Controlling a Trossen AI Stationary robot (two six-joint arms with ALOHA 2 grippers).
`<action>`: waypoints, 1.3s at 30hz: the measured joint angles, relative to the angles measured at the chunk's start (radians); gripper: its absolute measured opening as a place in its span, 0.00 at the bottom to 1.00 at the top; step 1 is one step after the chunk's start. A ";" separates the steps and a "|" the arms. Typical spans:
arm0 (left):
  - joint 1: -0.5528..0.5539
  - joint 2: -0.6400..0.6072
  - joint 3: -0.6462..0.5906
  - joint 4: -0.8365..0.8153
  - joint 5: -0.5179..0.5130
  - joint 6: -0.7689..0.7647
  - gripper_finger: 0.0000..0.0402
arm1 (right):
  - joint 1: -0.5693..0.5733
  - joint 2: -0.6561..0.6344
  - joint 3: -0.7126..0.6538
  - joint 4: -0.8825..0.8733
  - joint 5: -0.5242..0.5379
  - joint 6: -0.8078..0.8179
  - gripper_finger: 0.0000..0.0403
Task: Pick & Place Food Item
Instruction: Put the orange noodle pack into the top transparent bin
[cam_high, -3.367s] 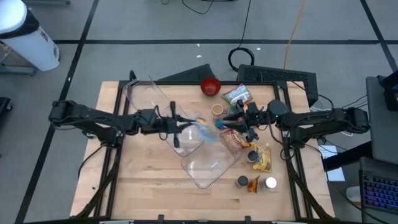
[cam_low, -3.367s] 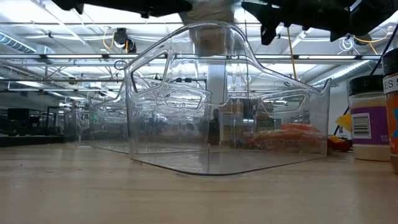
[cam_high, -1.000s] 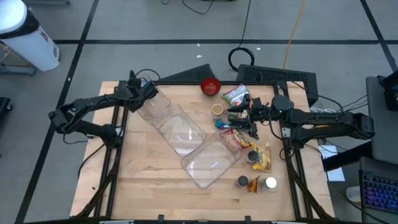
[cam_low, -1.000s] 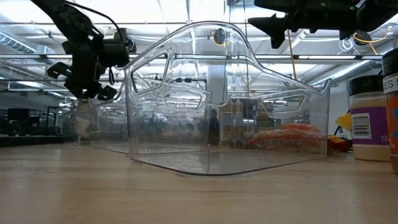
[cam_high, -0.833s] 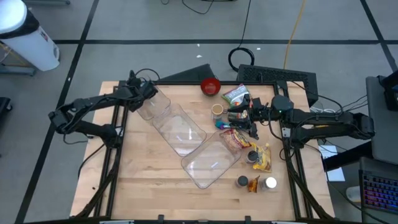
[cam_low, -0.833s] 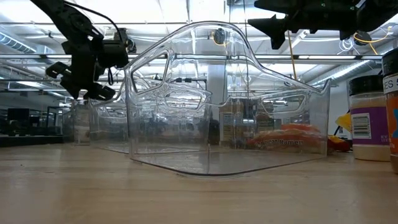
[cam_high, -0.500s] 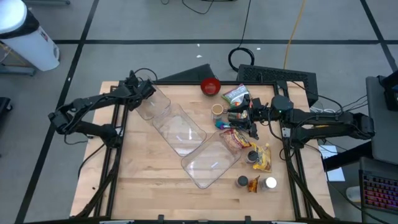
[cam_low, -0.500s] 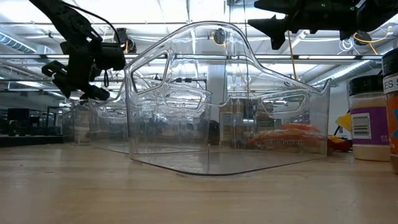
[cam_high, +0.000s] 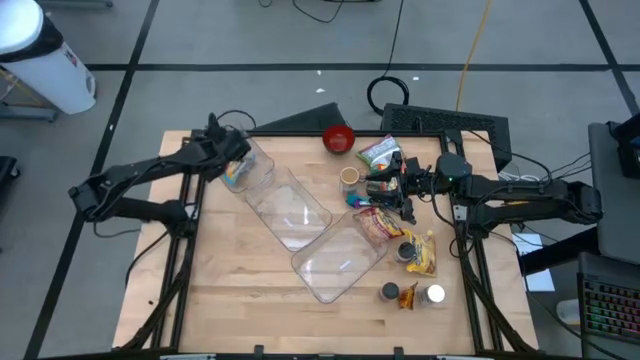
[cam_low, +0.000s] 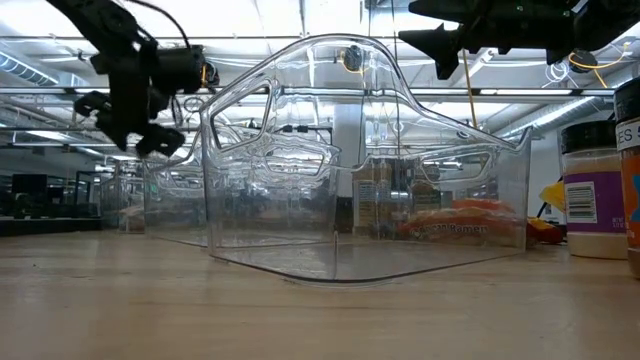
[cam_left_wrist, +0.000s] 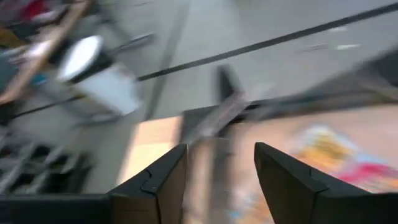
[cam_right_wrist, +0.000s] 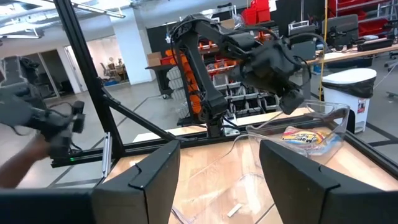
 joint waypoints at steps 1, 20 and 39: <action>-0.029 -0.021 0.000 0.025 0.040 0.036 0.47 | 0.000 0.000 0.000 0.000 0.000 -0.008 0.54; -0.299 -0.368 -0.421 1.168 0.782 0.451 0.45 | -0.122 -0.063 0.055 -0.453 0.108 -0.035 0.54; -0.300 -0.375 -0.459 1.156 0.781 0.417 0.45 | -0.066 0.063 -0.054 -0.748 0.374 -0.259 0.53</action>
